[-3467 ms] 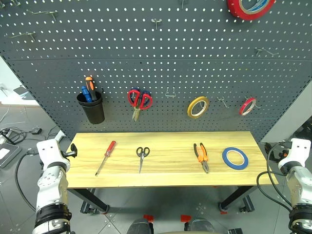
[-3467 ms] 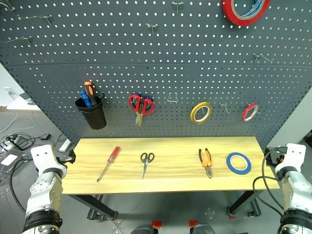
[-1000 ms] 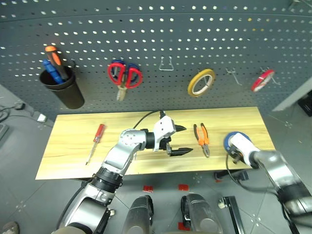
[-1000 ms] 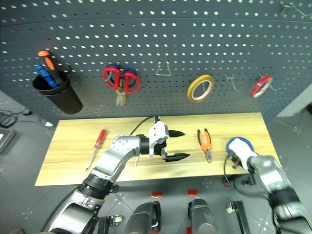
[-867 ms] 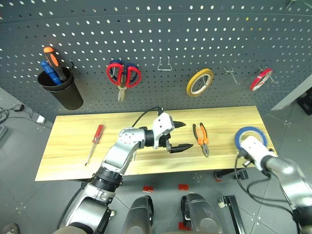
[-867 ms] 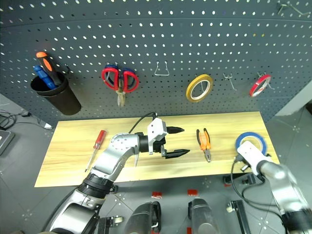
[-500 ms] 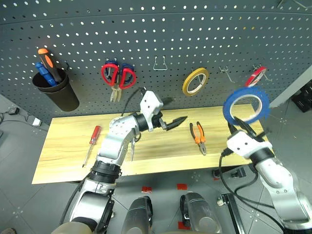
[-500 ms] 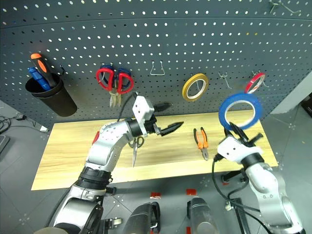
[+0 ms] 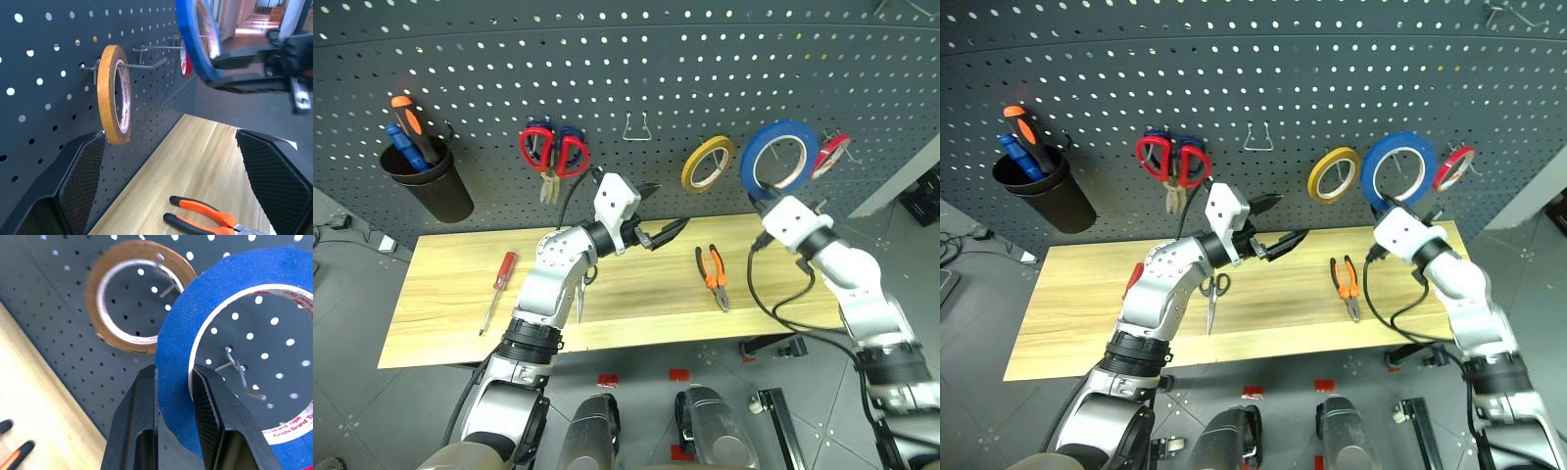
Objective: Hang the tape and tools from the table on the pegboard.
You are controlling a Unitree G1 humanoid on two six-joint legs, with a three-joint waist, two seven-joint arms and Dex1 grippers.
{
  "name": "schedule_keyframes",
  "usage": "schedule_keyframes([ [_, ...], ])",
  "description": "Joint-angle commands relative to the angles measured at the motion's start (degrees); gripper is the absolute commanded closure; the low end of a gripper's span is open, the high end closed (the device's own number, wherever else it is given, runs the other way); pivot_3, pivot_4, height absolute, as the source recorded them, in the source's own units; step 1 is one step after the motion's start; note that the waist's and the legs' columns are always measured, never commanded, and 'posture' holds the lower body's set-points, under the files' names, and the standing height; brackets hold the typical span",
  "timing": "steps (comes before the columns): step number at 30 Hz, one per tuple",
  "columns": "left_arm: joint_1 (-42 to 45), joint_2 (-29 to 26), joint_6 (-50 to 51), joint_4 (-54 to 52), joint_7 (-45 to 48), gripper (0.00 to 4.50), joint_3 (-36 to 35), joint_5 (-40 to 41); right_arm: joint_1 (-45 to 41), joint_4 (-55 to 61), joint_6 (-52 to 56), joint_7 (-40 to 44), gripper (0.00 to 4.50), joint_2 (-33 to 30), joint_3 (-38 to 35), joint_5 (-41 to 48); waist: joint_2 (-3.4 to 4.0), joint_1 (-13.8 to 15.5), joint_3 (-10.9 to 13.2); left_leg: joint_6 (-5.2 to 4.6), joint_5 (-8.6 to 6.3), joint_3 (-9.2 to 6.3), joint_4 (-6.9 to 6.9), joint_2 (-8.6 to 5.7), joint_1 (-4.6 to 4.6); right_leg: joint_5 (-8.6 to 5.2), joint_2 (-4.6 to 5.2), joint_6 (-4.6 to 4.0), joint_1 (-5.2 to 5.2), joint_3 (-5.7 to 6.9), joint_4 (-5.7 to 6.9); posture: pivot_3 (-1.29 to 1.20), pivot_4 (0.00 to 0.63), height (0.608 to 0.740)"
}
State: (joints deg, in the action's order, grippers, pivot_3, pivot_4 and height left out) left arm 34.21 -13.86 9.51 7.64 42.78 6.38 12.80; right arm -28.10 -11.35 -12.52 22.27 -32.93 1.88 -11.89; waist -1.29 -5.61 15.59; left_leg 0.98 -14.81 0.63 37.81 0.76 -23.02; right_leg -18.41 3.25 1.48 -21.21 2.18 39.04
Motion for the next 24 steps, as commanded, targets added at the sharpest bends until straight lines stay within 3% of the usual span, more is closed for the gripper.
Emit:
schedule_keyframes([
  [1,-0.4,-1.4,-2.4,1.3,-0.5,0.0,-1.1,-1.1,-2.0,-1.8,-1.8,0.9,3.48,1.0,-0.7,2.9,0.0,0.0,0.0,0.0,0.0,0.0,0.0,0.0,0.0,0.0,0.0,0.0,0.0,0.0,0.01,-0.21,0.255,0.74],
  [7,-0.7,-7.1,-7.2,7.6,0.7,0.0,-2.3,-3.4,4.0,7.5,6.7,-0.5,1.64,5.2,-1.1,4.4,0.0,0.2,0.0,-0.01,-0.01,0.0,0.0,0.05,-0.07,0.0,0.01,0.0,-0.02,0.02,-0.05,-0.21,0.257,0.74],
  [12,-0.7,-13.9,-9.9,13.1,8.8,0.0,-1.5,-4.0,10.8,22.0,28.0,-6.0,0.06,13.2,-1.9,4.2,0.01,0.3,0.0,-0.01,-0.01,-0.01,0.0,0.06,-0.12,0.0,0.03,0.0,-0.12,0.02,0.01,-0.21,0.259,0.74],
  [19,2.2,-20.0,-12.8,21.4,17.5,0.0,-0.2,-6.1,7.6,30.0,66.4,-15.6,0.03,30.6,-1.4,4.3,0.03,0.5,0.0,0.0,-0.01,-0.12,0.06,0.06,-0.08,0.04,0.01,-0.08,-0.19,0.01,0.23,-0.21,0.256,0.74],
  [24,3.4,-19.7,-13.9,22.3,19.6,0.0,0.6,-7.1,3.1,21.3,72.3,-19.3,0.03,34.9,-5.3,6.1,0.02,0.9,0.0,-0.02,-0.02,-0.17,0.08,-0.02,-0.22,0.05,0.05,-0.1,-0.26,0.05,0.16,-0.2,0.253,0.74],
])
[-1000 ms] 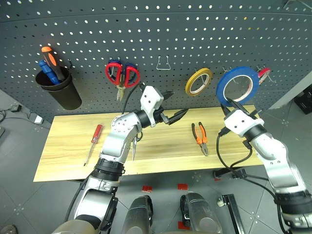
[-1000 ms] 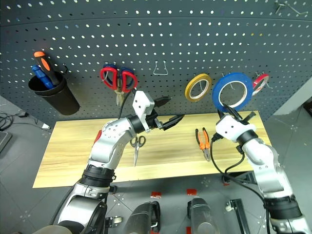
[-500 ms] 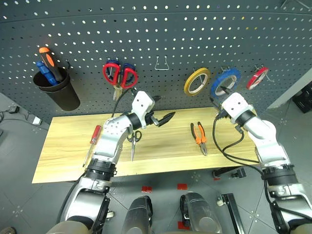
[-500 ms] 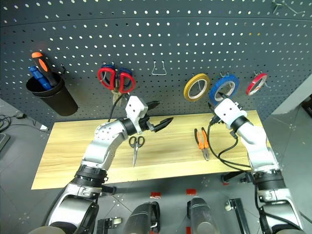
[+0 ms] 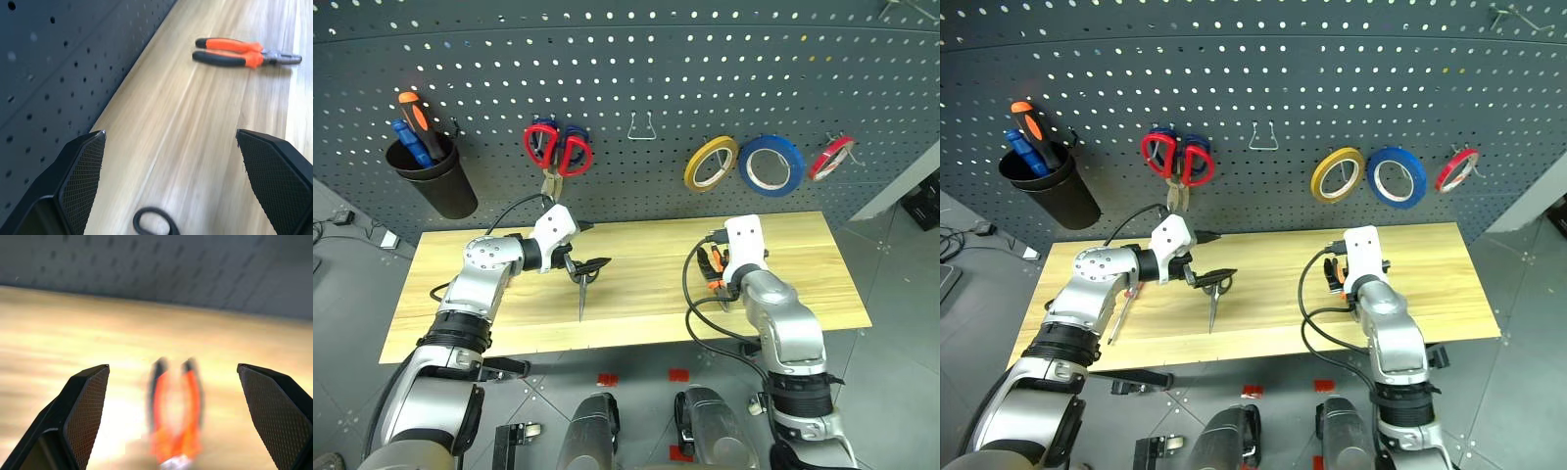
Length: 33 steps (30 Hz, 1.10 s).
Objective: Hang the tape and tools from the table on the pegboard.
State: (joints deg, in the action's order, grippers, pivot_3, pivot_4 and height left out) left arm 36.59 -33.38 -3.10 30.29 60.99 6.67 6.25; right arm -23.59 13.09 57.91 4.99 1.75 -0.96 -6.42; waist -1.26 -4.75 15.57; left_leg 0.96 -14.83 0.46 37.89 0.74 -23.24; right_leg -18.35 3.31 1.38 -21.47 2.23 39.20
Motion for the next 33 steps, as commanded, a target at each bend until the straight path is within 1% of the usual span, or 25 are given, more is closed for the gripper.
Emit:
schedule_keyframes([
  [1,1.0,-0.1,-1.4,-0.6,1.6,0.0,0.5,-0.7,-2.0,-5.5,0.9,-2.2,0.03,-0.4,-2.1,0.5,0.0,0.0,0.0,-0.02,-0.01,0.0,0.0,-0.02,-0.04,0.0,0.01,0.0,-0.01,0.01,-0.07,-0.2,0.253,0.74],
  [3,1.0,0.2,-1.3,-0.9,1.6,0.0,0.6,-0.8,-3.0,-9.5,-0.6,-2.9,0.03,-1.1,-2.1,0.6,0.0,-0.2,0.0,-0.05,-0.03,0.02,-0.02,-0.05,-0.14,0.0,0.03,0.0,-0.12,-0.01,-0.12,-0.2,0.255,0.74],
  [7,0.7,0.8,-1.0,-1.7,1.8,0.0,0.8,-1.2,-5.4,-18.1,-4.3,-2.6,0.03,-2.3,-1.4,1.5,-0.01,-0.6,0.0,-0.06,-0.02,0.08,0.04,-0.05,-0.78,0.01,0.02,0.0,-0.83,-0.04,0.12,-0.19,0.257,0.74],
  [14,0.4,1.3,-0.1,-2.8,2.3,0.0,1.0,-1.2,-10.8,-33.0,-12.1,-2.7,0.03,-2.5,-1.5,2.2,0.0,-1.7,0.0,-0.06,-0.01,0.13,0.08,-0.01,-0.69,0.0,0.0,0.0,-0.84,-0.09,0.35,-0.18,0.263,0.74],
  [21,0.8,1.7,0.2,-2.5,2.4,0.0,0.9,-1.2,-14.7,-43.0,-15.4,-2.6,0.03,-3.6,-1.5,2.8,0.0,-1.7,0.0,-0.07,0.0,0.14,0.13,0.0,-0.68,0.01,0.0,0.0,-0.84,-0.11,0.44,-0.18,0.263,0.74],
  [25,1.0,1.8,0.0,-2.1,2.5,0.0,0.8,-1.2,-17.2,-49.2,-15.9,-3.3,0.03,-4.3,-3.1,4.0,-0.01,-1.7,0.0,-0.06,0.0,0.16,0.18,0.0,-0.66,0.01,0.0,0.0,-0.83,-0.13,0.47,-0.18,0.263,0.74],
  [27,0.8,1.8,0.0,-2.1,2.6,0.0,0.8,-1.1,-17.9,-51.4,-16.8,-3.3,0.41,-4.7,-3.2,4.1,-0.01,-1.7,0.0,-0.06,0.01,0.16,0.22,0.02,-0.64,0.01,0.0,0.0,-0.83,-0.13,0.56,-0.18,0.258,0.74],
  [31,0.0,1.5,0.1,-2.5,2.9,0.0,0.4,-0.7,-18.6,-54.2,-18.0,-3.2,1.48,-5.3,-2.8,4.0,-0.02,-1.7,0.0,-0.06,0.02,0.16,0.24,0.01,-0.6,0.0,0.0,0.0,-0.83,-0.14,0.67,-0.18,0.253,0.74],
  [33,-0.8,1.1,0.4,-2.9,2.9,0.0,-0.1,-0.2,-18.0,-52.9,-17.7,-3.0,1.55,-5.2,-2.3,3.9,-0.02,-1.7,0.0,-0.07,0.03,0.16,0.28,0.01,-0.59,0.01,0.01,0.0,-0.82,-0.14,0.7,-0.18,0.249,0.74],
])
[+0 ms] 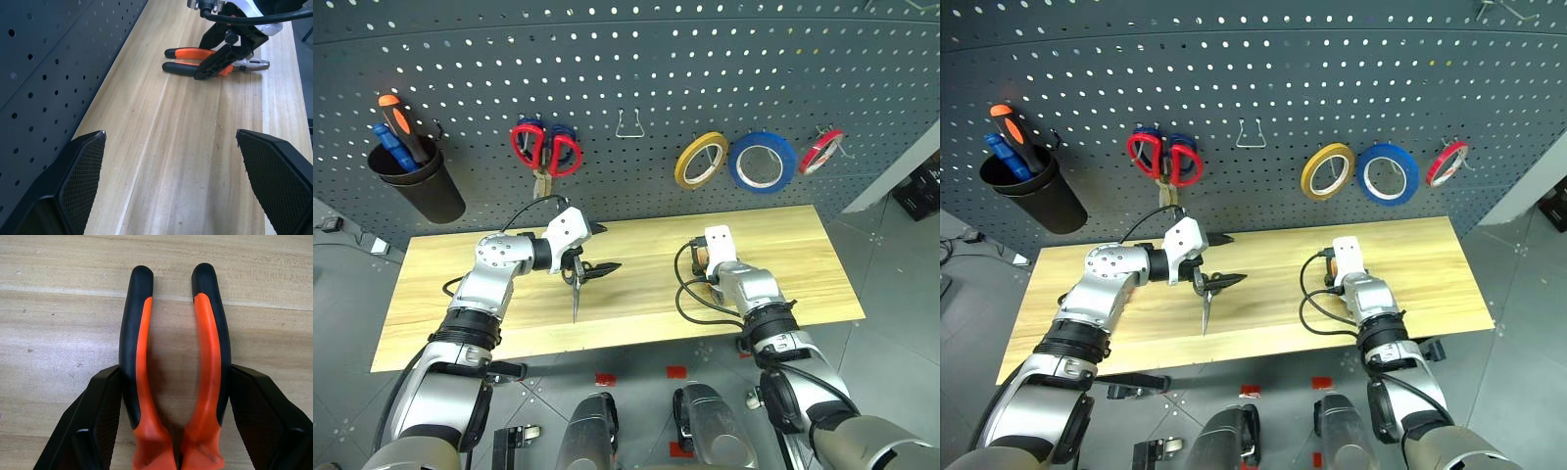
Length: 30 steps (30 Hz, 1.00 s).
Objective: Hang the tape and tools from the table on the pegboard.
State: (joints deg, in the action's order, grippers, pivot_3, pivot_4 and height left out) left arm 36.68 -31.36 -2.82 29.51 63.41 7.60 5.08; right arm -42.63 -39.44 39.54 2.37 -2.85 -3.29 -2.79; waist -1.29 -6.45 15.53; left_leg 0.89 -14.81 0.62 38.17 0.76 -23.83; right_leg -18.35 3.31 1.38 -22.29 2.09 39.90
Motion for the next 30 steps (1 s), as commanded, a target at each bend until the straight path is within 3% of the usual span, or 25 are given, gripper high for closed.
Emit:
schedule_keyframes([
  [1,-1.2,-1.0,0.2,-2.3,0.4,0.0,-1.3,1.1,1.3,0.5,0.8,-0.2,1.55,-0.5,0.2,0.3,0.0,0.0,0.0,0.0,0.0,0.0,0.01,0.0,0.0,0.0,0.0,0.0,0.0,0.0,0.01,-0.18,0.249,0.74],
  [5,-5.8,-2.7,2.7,-5.8,2.9,0.0,-6.1,7.3,8.5,23.0,5.5,2.1,1.55,0.7,5.7,-0.4,0.01,0.0,0.0,0.0,0.0,-0.01,-0.05,0.02,-0.04,0.0,-0.01,0.0,-0.05,-0.01,0.01,-0.18,0.245,0.74],
  [10,-13.9,-4.5,7.1,-11.7,-0.3,0.0,-13.7,13.2,18.2,53.5,9.4,3.3,1.55,2.3,14.4,-0.7,0.01,-0.4,0.0,0.01,0.0,0.0,-0.17,0.09,-0.38,0.0,-0.07,0.0,-0.44,-0.1,0.05,-0.18,0.244,0.74],
  [15,-20.2,-3.5,9.5,-18.5,-8.3,0.0,-21.3,16.9,17.5,66.5,6.8,1.6,1.55,6.1,21.6,-1.6,-0.02,0.1,0.0,-0.01,-0.01,-0.12,-0.09,0.08,-0.37,0.0,-0.07,0.0,-0.5,-0.06,0.07,-0.16,0.245,0.74],
  [22,-21.3,-2.1,10.5,-25.7,-16.4,0.0,-24.4,17.2,-2.9,52.5,-7.7,-0.8,1.55,11.3,18.3,-2.1,-0.06,1.4,0.0,-0.12,0.06,-0.28,-0.03,0.0,-0.26,0.23,-0.07,-0.12,-0.39,0.06,0.12,-0.12,0.242,0.74],
  [30,-17.9,-0.6,16.8,-33.2,-22.2,0.0,-22.3,18.3,-23.4,23.4,-31.3,-3.6,1.55,8.9,11.2,-2.4,-0.12,1.8,-0.1,0.13,0.22,-0.23,-0.09,0.0,-0.29,0.24,-0.07,-0.14,-0.38,0.08,0.04,-0.04,0.239,0.74],
])
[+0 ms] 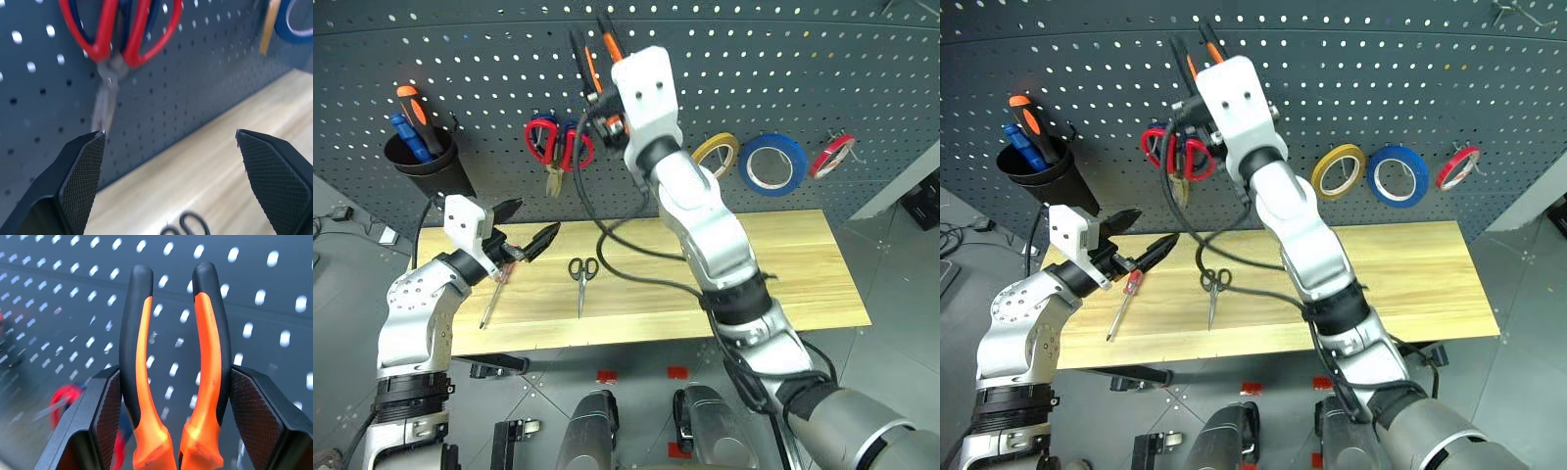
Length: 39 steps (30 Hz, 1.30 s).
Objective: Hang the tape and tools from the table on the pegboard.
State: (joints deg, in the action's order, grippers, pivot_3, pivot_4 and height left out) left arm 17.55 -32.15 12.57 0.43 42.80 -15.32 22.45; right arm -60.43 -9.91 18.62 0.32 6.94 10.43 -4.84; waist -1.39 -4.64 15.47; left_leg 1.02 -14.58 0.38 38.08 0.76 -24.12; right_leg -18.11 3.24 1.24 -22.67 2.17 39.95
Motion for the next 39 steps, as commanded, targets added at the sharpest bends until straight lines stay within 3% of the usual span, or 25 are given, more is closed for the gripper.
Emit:
schedule_keyframes([
  [1,1.6,0.5,1.8,-4.8,-1.9,0.0,1.1,1.0,-7.4,-9.7,-13.2,-2.0,1.55,-1.4,-3.3,-0.4,-0.01,0.0,0.0,0.0,0.0,0.01,0.0,0.01,0.0,0.0,0.0,0.0,0.0,0.01,-0.01,-0.04,0.239,0.74],
  [9,4.4,2.8,5.1,-7.5,-3.8,0.0,3.5,1.9,-17.4,-30.7,-26.4,-4.3,1.55,-2.6,-7.3,0.2,-0.02,-0.2,0.0,0.03,0.03,0.16,-0.05,0.06,-0.01,0.0,0.0,0.0,-0.05,-0.06,-0.02,-0.02,0.248,0.74],
  [16,6.4,4.3,4.7,-6.6,-4.4,0.0,5.5,1.3,-16.4,-40.9,-34.1,-6.9,1.55,-4.1,-7.0,-1.8,-0.03,1.1,0.0,-0.13,0.44,0.0,-0.12,0.04,0.22,0.25,-0.02,-0.33,0.05,0.02,0.24,0.0,0.262,0.74],
  [29,6.2,5.9,3.7,-6.0,-5.4,0.0,6.8,0.6,-7.8,-36.8,-34.4,-9.1,1.55,-3.3,-4.9,-4.7,-0.03,1.8,0.1,0.01,0.57,0.0,-0.18,0.06,0.12,0.31,-0.04,-0.34,0.02,0.02,0.1,-0.03,0.274,0.74],
  [39,5.4,6.9,3.3,-4.4,-8.6,0.0,7.5,-2.2,0.1,-26.7,-23.3,-5.1,1.55,-0.8,-8.2,1.3,-0.03,1.8,0.1,-0.13,0.49,-0.02,-0.22,0.06,0.13,0.31,-0.03,-0.34,0.06,0.03,0.01,-0.04,0.273,0.74],
])
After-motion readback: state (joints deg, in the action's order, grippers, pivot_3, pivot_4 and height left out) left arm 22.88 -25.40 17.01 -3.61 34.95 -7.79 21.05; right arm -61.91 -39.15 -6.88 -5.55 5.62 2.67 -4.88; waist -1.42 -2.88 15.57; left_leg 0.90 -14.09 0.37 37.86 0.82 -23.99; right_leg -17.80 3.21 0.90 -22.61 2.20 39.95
